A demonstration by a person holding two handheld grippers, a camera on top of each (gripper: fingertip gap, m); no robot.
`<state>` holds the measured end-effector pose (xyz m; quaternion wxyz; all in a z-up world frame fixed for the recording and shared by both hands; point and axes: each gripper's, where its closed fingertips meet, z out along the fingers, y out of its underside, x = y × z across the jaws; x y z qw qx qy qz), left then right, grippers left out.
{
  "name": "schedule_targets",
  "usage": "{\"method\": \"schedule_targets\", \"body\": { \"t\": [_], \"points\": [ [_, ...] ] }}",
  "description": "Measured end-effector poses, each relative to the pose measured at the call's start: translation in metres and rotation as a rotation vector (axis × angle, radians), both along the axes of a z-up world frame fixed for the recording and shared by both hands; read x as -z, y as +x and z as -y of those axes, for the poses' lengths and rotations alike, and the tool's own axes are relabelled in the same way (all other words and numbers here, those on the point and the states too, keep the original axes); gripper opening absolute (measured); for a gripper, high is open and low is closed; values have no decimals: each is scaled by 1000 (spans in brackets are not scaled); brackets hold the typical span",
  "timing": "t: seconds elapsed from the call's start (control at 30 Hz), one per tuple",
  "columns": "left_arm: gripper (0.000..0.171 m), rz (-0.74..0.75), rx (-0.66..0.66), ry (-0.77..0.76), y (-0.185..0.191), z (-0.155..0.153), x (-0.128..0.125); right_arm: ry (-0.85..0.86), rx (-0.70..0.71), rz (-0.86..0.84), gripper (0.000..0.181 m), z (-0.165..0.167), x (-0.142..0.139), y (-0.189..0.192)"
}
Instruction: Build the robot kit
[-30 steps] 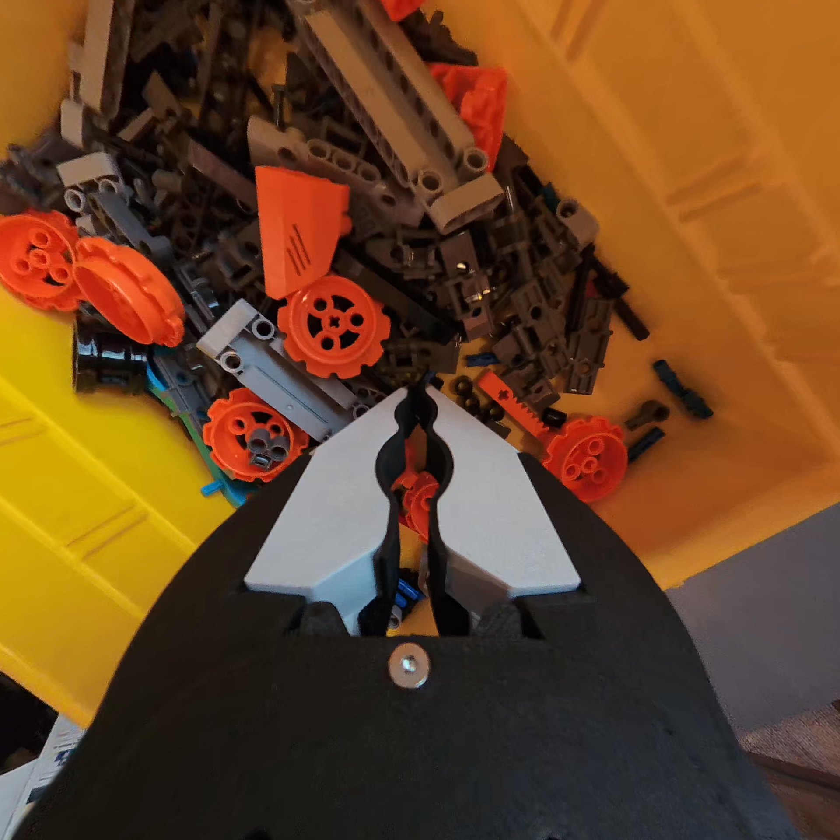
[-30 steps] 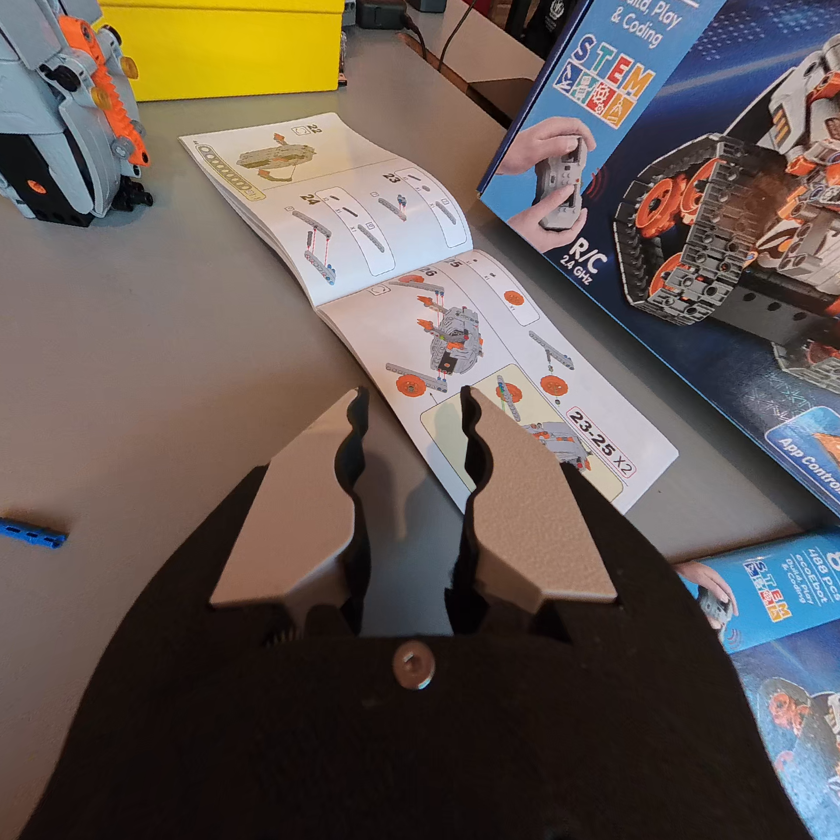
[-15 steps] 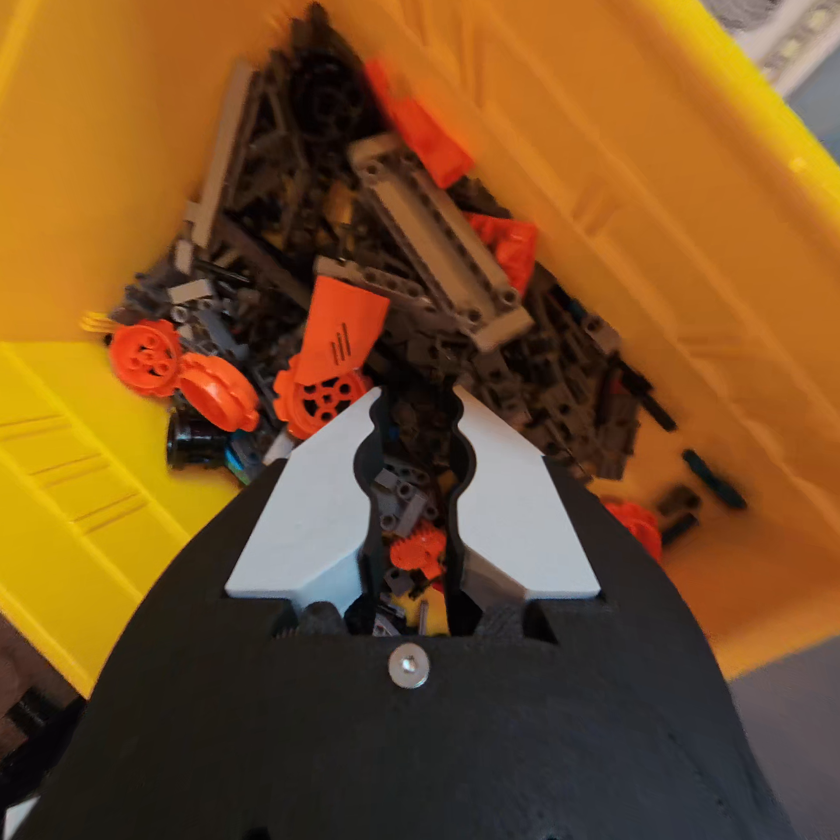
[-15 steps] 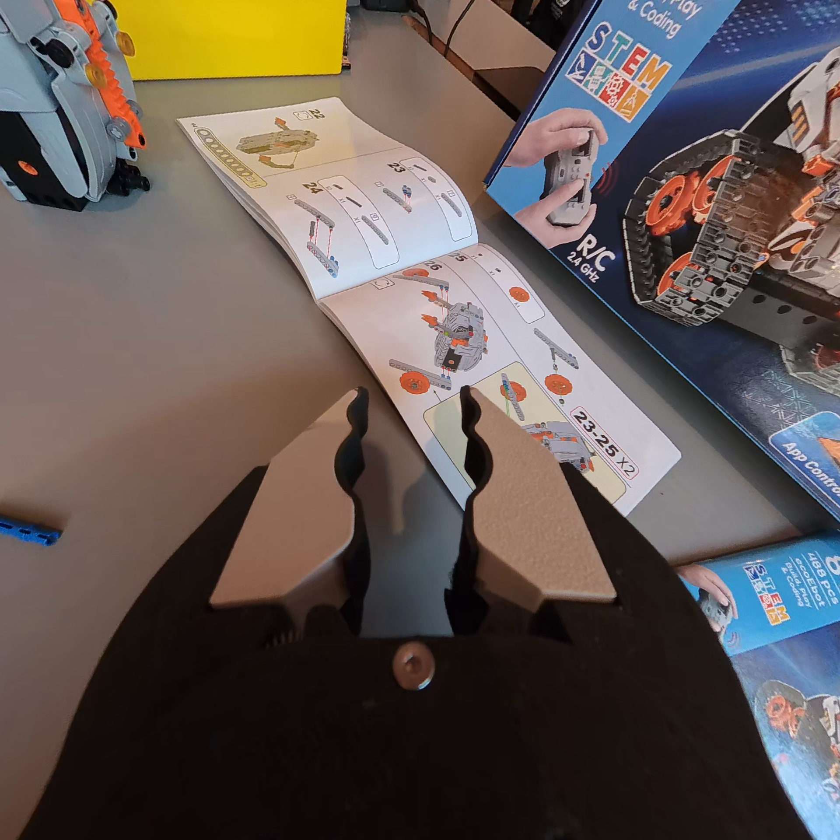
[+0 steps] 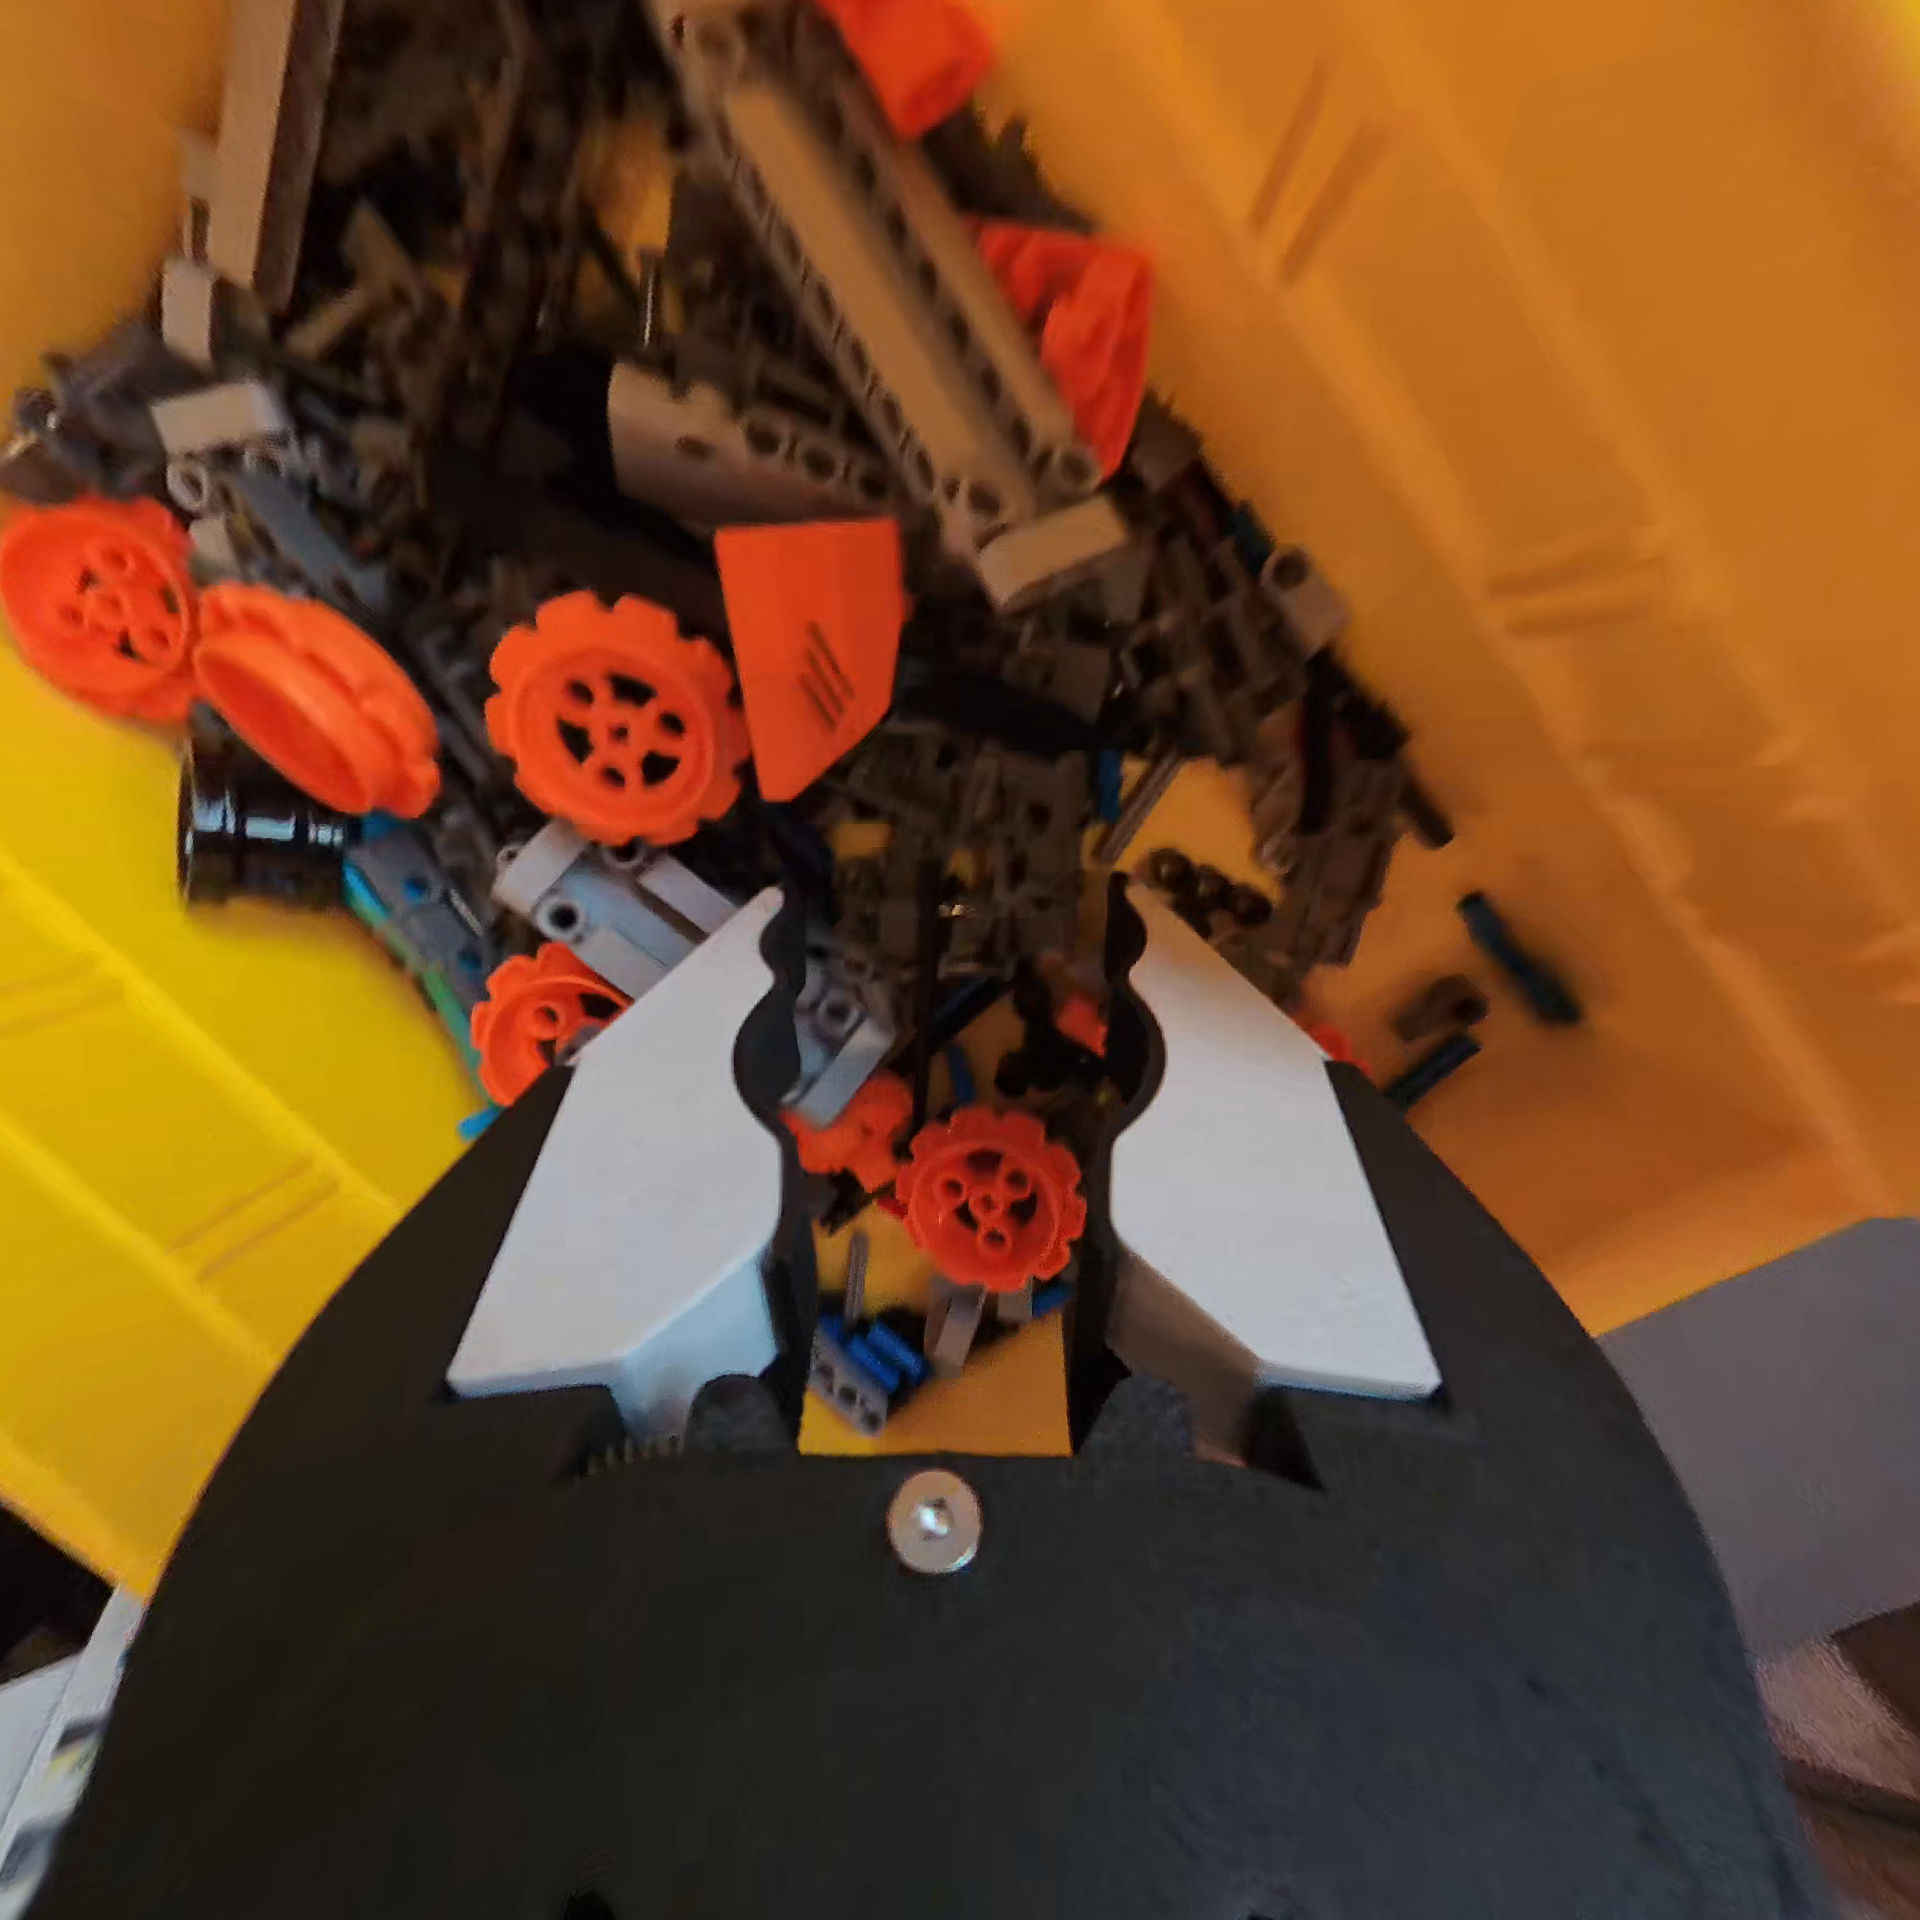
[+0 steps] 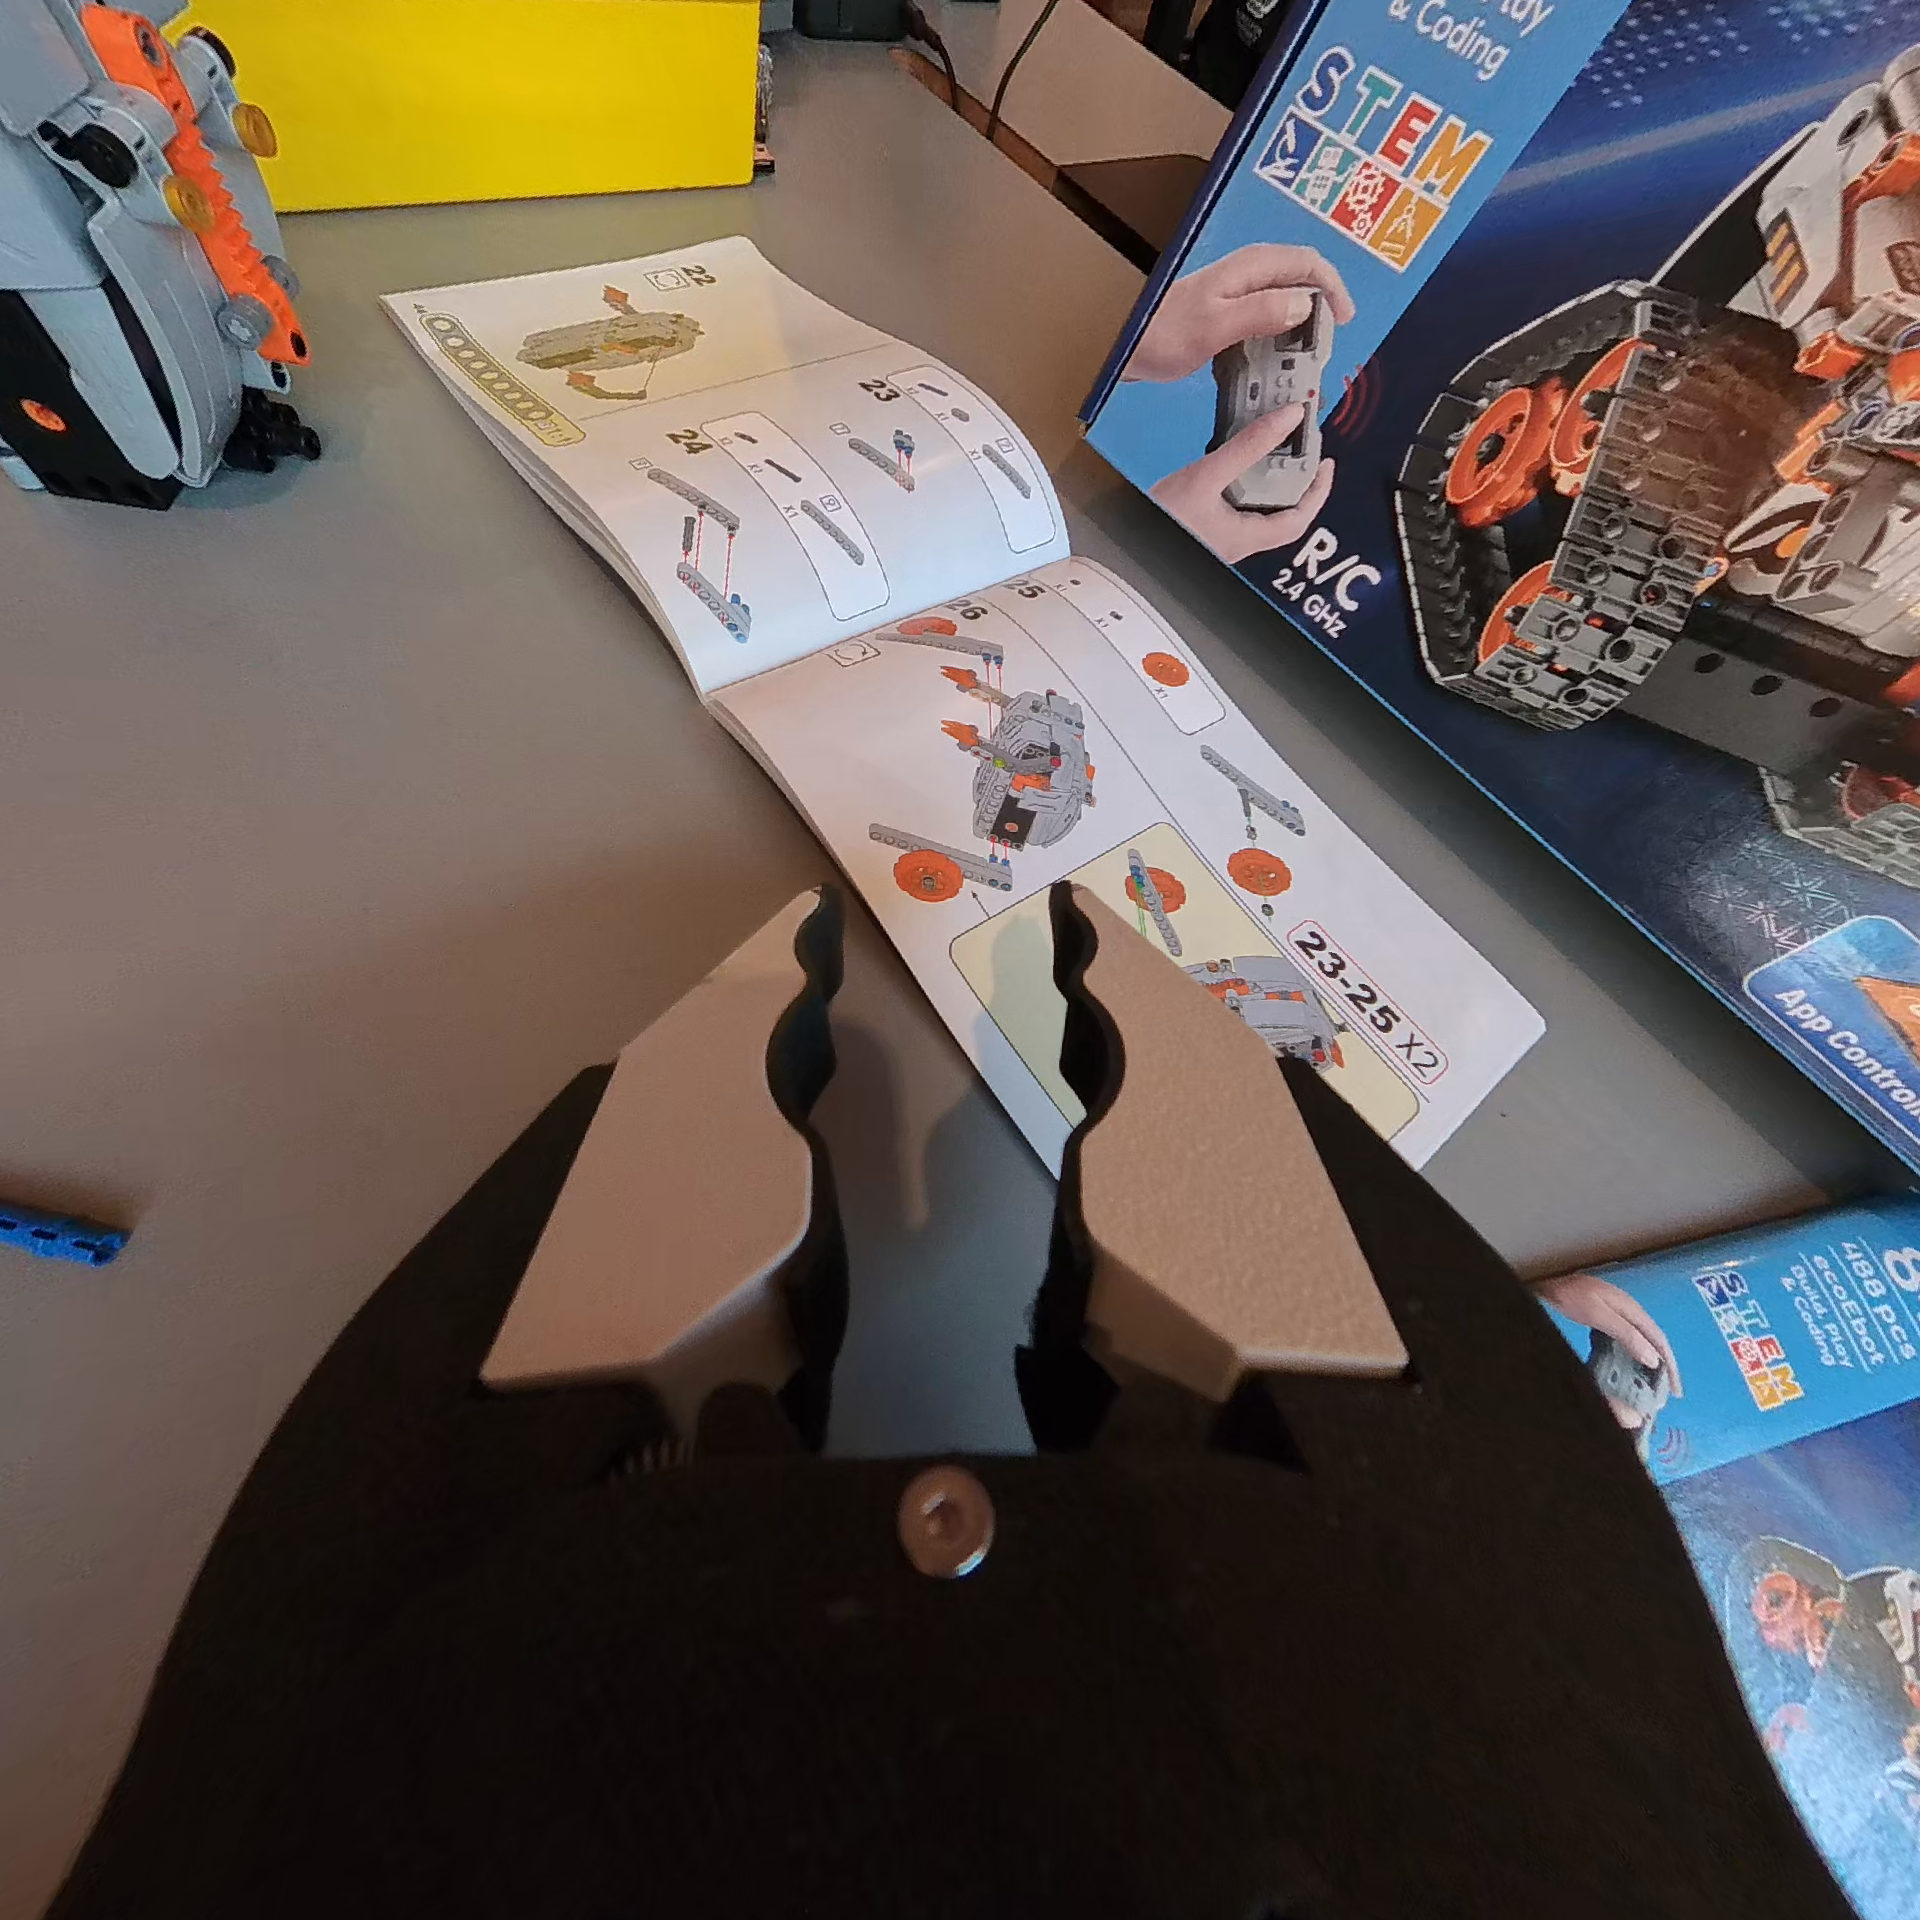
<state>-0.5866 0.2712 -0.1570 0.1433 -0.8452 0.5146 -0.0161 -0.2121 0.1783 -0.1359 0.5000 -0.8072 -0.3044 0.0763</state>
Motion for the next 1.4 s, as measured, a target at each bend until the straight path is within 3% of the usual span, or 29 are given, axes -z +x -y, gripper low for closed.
{"method": "schedule_targets", "body": {
  "t": [0.17, 0.4, 0.53, 0.67, 0.9, 1.27, 1.4],
  "points": [
    [36, -81, -45, 40, -32, 2, 1, -4, -2, 4, 39, 0, 1, -1],
    [0, 42, -14, 43, -29, 15, -16, -5, -9, 26, 39, 1, 3, -2],
    [0, 71, -18, -55, -31, 24, -9, -7, -12, 34, 39, 1, 4, -3],
    [3, 91, 58, -81, -17, 28, -2, -11, -12, 40, 39, 1, 5, -3],
    [26, 46, 120, -112, -8, 22, 5, -12, -12, 39, 39, 1, 5, -3],
    [8, 160, 47, -63, -15, 4, -10, -21, -19, 59, 38, 1, 8, -4],
    [7, 88, -22, -7, -30, -8, -13, -19, -18, 59, 38, 1, 8, -4]
  ]
}}
